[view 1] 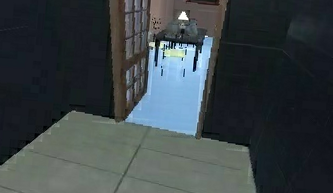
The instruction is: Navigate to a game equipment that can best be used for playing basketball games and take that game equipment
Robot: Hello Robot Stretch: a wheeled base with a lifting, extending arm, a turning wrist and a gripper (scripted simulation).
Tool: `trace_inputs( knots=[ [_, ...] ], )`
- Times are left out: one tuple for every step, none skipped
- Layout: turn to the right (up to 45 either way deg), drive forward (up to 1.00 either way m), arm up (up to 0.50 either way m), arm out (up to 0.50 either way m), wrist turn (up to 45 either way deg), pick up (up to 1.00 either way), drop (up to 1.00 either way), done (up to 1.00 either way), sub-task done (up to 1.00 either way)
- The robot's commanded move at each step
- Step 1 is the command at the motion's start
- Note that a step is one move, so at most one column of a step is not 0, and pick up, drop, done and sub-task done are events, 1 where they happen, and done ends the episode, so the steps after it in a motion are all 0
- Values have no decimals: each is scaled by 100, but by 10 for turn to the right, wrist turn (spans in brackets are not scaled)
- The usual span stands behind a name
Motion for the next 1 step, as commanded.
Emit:
trace_inputs(
  knots=[
    [0, 100, 0, 0, 0, 0, 0, 0, 0]
  ],
)
